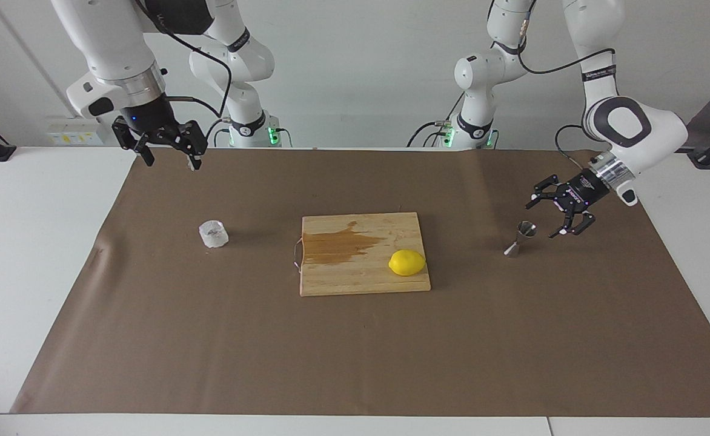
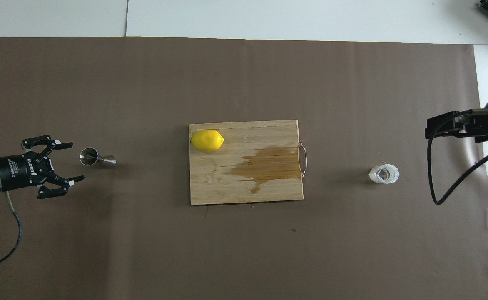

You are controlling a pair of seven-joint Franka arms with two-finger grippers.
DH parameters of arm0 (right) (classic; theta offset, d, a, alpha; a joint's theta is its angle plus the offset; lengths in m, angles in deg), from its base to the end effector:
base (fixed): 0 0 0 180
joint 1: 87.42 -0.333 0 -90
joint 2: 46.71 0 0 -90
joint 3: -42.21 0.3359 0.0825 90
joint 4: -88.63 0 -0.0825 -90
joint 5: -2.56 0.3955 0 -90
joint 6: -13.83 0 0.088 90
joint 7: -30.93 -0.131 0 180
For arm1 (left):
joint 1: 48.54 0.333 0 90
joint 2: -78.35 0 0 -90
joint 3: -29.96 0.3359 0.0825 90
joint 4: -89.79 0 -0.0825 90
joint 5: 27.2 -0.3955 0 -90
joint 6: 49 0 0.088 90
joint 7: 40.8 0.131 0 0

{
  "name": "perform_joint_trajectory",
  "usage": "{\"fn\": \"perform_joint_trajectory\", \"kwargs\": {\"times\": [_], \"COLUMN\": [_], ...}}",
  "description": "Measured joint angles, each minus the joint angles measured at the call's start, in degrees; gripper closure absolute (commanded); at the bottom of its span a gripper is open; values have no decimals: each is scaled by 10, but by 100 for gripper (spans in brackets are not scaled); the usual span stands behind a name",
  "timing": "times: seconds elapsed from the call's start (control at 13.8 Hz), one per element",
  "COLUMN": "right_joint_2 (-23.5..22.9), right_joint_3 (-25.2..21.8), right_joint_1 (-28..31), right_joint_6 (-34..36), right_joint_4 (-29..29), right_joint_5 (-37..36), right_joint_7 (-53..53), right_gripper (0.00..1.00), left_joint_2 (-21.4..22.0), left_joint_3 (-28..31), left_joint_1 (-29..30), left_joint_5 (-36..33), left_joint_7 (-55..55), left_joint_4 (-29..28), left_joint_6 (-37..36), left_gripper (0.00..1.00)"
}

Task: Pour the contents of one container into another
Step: 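Reach the left gripper to the steel cup and grasp it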

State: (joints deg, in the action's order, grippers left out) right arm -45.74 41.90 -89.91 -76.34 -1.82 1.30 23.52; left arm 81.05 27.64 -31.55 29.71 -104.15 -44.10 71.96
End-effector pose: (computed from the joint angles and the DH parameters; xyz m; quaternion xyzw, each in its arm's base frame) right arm 0.5608 0.0184 0.6264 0.9989 -0.0457 0.0069 0.0104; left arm 0.4998 0.0727 0.3523 0.5041 0.7695 -0.2296 0.3179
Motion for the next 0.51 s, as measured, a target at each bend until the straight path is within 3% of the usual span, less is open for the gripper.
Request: {"fn": "perform_joint_trajectory", "kwargs": {"times": [0.51], "right_joint_2": [0], "right_joint_3": [0], "right_joint_1": [0], "right_joint_6": [0], "right_joint_4": [0], "right_joint_5": [0], "right_joint_7": [0], "right_gripper": [0], "left_joint_2": [14], "left_joint_3": [-8], "left_joint_1": [-18], "left_joint_5": [81], "left_joint_7": [-34], "left_joint_4": [-34], "left_joint_6": [65], "left_gripper": [0]}}
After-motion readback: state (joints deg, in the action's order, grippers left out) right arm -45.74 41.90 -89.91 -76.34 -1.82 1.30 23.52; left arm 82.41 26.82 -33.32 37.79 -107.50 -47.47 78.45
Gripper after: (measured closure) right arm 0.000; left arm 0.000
